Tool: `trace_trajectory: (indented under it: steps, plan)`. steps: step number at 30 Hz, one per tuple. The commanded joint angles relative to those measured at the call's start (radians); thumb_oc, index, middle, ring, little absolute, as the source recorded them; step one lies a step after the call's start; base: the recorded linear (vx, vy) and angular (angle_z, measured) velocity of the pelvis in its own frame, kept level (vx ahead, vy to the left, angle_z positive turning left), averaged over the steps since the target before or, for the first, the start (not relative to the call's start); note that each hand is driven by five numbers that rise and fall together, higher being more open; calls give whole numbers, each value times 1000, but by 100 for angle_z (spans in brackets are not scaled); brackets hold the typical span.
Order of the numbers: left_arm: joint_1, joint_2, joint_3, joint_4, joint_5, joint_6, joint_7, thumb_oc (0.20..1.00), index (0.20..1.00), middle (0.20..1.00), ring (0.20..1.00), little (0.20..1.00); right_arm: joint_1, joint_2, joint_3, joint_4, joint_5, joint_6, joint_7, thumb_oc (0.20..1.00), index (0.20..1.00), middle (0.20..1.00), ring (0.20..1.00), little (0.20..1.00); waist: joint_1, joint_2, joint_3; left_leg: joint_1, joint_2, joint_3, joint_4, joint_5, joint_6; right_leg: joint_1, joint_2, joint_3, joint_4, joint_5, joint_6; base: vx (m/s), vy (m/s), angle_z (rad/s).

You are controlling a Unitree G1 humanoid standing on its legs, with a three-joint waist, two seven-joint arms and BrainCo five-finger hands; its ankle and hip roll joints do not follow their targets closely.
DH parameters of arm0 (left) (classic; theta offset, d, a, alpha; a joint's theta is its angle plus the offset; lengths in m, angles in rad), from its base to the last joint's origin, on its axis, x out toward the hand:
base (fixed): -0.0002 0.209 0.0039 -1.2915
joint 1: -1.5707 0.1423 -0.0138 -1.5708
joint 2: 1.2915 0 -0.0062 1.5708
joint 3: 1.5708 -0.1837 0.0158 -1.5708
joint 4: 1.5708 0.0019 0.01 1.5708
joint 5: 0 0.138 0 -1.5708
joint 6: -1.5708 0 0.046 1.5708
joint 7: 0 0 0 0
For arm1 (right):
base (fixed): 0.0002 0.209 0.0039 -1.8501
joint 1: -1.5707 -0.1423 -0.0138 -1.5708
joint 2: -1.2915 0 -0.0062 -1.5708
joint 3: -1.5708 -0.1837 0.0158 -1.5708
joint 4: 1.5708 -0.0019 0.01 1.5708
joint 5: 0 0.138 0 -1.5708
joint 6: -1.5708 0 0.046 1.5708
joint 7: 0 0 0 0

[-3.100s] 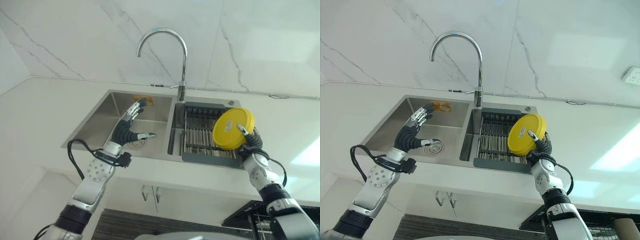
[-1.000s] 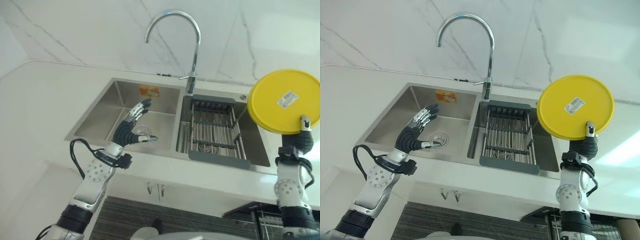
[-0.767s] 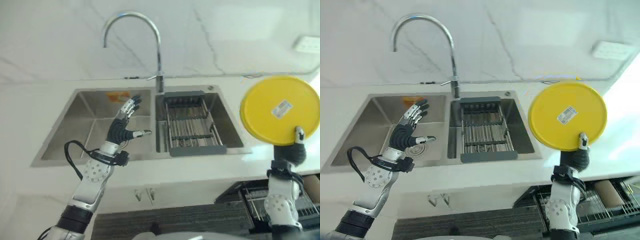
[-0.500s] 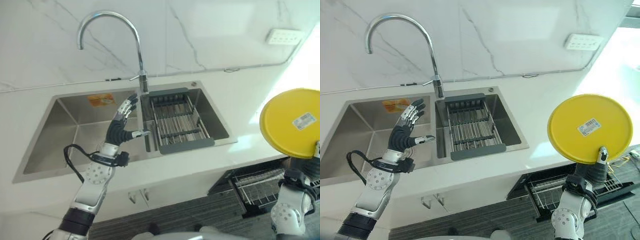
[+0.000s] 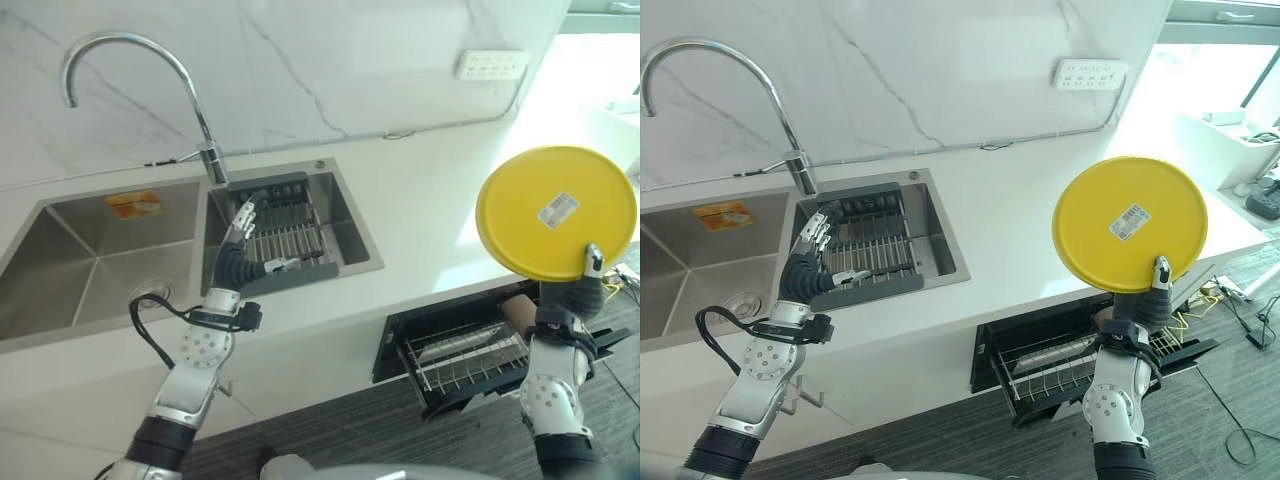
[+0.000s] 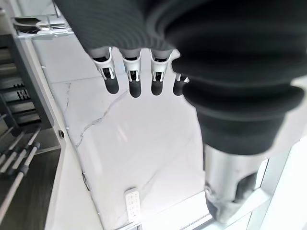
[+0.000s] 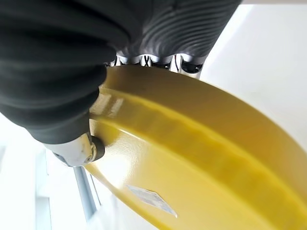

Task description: Place the dishes in the dishwasher.

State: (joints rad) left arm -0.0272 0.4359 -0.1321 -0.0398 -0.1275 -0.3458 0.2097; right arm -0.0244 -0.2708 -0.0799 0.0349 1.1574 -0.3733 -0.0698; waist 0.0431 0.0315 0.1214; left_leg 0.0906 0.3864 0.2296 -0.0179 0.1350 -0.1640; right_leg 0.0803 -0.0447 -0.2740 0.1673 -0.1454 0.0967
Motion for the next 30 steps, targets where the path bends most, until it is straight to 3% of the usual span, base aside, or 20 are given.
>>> trace_trajectory:
  steps: [1,2,4,5,8,15,21,30]
  plan:
    - [11,95,39,-70,57,-43,97,1000,1000,1000,1000,1000,-119,9,17,-100,-10,23,86,200,200,200,200,200,50,-89,-20,-40,-150,-177,67,-153,40,40,-108,29,-85,57,33,51,-288,-80]
    - [60,87,67,-79,64,-71,105,1000,1000,1000,1000,1000,-119,14,46,-94,-3,33,112,200,200,200,200,200,71,-78,-16,-55,-195,-222,82,-165,55,41,-93,53,-89,59,22,56,-214,-98]
    - [79,80,81,-88,52,-91,58,1000,1000,1000,1000,1000,-97,35,75,-107,-16,-2,121,200,200,200,200,200,91,-58,-10,-93,-230,-172,44,-110,53,76,-76,28,-125,65,23,96,-147,-137]
    - [63,79,69,-84,53,-91,41,1000,1000,1000,1000,1000,-92,46,98,-115,-30,-39,113,200,200,200,200,200,105,-56,-4,-122,-249,-194,29,-85,49,90,-72,17,-140,66,21,99,-110,-52]
    - [13,79,35,-51,78,-85,57,1000,1000,1000,1000,1000,-103,45,158,-133,-55,-87,84,200,200,200,200,200,105,-48,-10,-115,-278,-251,-4,-75,55,87,-79,15,-152,67,23,96,40,36]
    - [-2,81,46,-63,77,-64,45,1000,1000,1000,1000,1000,-52,68,153,-122,-31,-45,113,200,200,200,200,200,69,-26,-50,-40,-276,-207,-56,-99,69,85,-116,-8,-152,77,50,118,80,-24]
    - [-15,88,45,-52,71,-75,15,1000,1000,1000,1000,1000,-41,76,96,-104,-17,-75,113,200,200,200,200,200,75,-34,-53,-31,-293,-231,-66,-113,83,85,-136,-27,-136,74,65,35,13,-6]
    - [-2,89,71,-56,83,-76,25,1000,1000,1000,1000,1000,-36,62,13,-99,4,-124,119,200,200,200,200,200,60,-40,-62,-25,-279,-181,-69,-124,76,83,-140,-41,-206,123,69,-6,-5,-4]
